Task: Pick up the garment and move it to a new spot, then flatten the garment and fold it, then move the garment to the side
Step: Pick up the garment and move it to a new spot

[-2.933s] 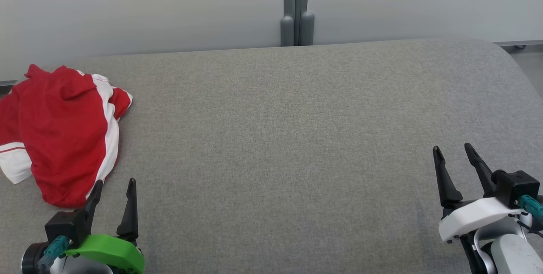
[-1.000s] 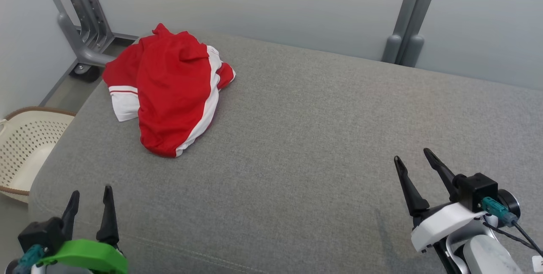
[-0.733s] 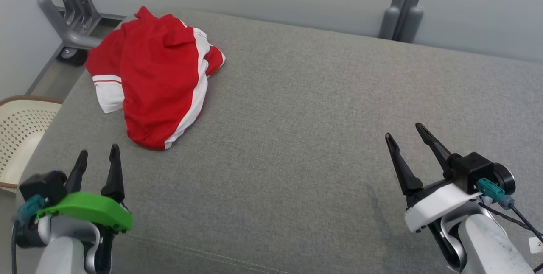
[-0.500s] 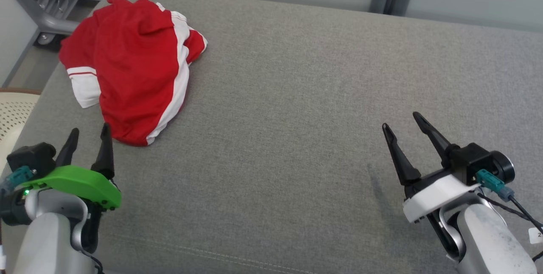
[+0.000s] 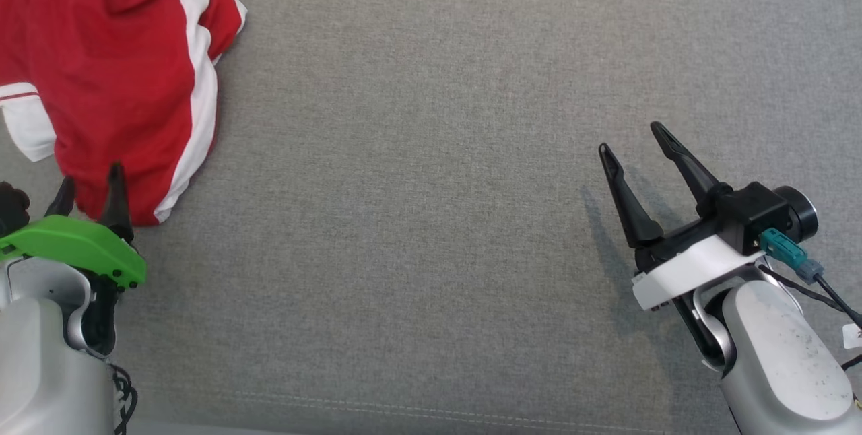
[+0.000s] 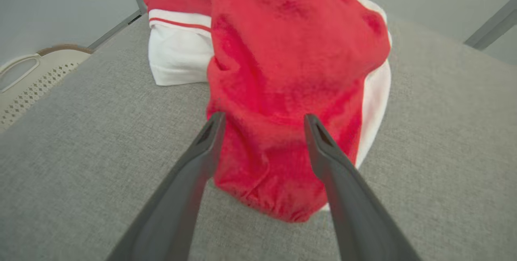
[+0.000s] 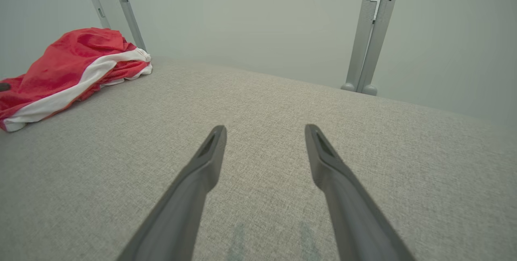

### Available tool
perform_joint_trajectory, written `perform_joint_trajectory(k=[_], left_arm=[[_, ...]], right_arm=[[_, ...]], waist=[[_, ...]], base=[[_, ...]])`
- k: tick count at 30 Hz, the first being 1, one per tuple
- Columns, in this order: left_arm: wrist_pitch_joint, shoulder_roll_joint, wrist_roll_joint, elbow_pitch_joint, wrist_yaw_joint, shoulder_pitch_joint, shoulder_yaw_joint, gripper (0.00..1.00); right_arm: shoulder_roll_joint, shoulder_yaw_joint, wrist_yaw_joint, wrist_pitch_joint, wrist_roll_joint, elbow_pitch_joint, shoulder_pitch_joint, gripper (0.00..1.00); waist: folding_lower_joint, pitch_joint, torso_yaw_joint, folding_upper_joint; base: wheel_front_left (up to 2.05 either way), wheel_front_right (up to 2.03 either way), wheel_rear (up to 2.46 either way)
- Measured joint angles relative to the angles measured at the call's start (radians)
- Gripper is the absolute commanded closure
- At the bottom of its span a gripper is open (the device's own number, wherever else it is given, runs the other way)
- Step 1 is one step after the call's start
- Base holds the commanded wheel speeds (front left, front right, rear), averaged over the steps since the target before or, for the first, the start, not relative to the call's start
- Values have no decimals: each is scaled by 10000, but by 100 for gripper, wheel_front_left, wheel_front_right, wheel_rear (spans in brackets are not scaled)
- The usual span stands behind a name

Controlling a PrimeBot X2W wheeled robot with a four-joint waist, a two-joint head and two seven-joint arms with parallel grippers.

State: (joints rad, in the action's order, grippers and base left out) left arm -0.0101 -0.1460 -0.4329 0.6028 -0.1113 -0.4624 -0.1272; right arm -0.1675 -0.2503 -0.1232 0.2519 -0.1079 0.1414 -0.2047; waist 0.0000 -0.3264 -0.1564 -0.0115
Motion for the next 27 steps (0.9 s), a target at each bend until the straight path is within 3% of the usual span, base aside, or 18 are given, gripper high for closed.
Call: perform_joint_trajectory(k=[4, 9, 10, 11, 12, 21, 27], left_arm=[[17, -222, 247, 587, 334, 2, -48, 0], [84, -328, 324, 1057, 410, -27, -33, 0], [92, -290, 324, 1127, 405, -72, 6, 56], [102, -257, 322, 1214, 380, -137, 40, 73], [159, -240, 314, 1298, 320, -204, 71, 100], [493, -290, 439, 1544, 130, -322, 706, 100], [616, -42, 849, 554, -134, -649, 1977, 100]], right_arm=[[8, -58, 0, 0, -42, 17, -169, 0], [6, 182, 0, 0, -86, 67, -178, 0], [6, 226, 0, 0, -107, 79, -177, 0], [6, 261, 0, 0, -132, 98, -175, 0], [8, 295, 0, 0, -150, 111, -174, 0], [134, 318, 0, 27, -244, 290, -150, 0], [268, 378, 0, 27, -293, 514, 74, 0]], waist=[[1, -263, 188, 0], [1, -434, 476, 0], [1, -436, 503, 0], [1, -424, 509, 0], [1, -405, 504, 0], [1, -36, 387, 0], [0, 410, 336, 0]], base=[[0, 0, 0], [0, 0, 0], [0, 0, 0], [0, 0, 0], [0, 0, 0], [0, 0, 0], [0, 0, 0]])
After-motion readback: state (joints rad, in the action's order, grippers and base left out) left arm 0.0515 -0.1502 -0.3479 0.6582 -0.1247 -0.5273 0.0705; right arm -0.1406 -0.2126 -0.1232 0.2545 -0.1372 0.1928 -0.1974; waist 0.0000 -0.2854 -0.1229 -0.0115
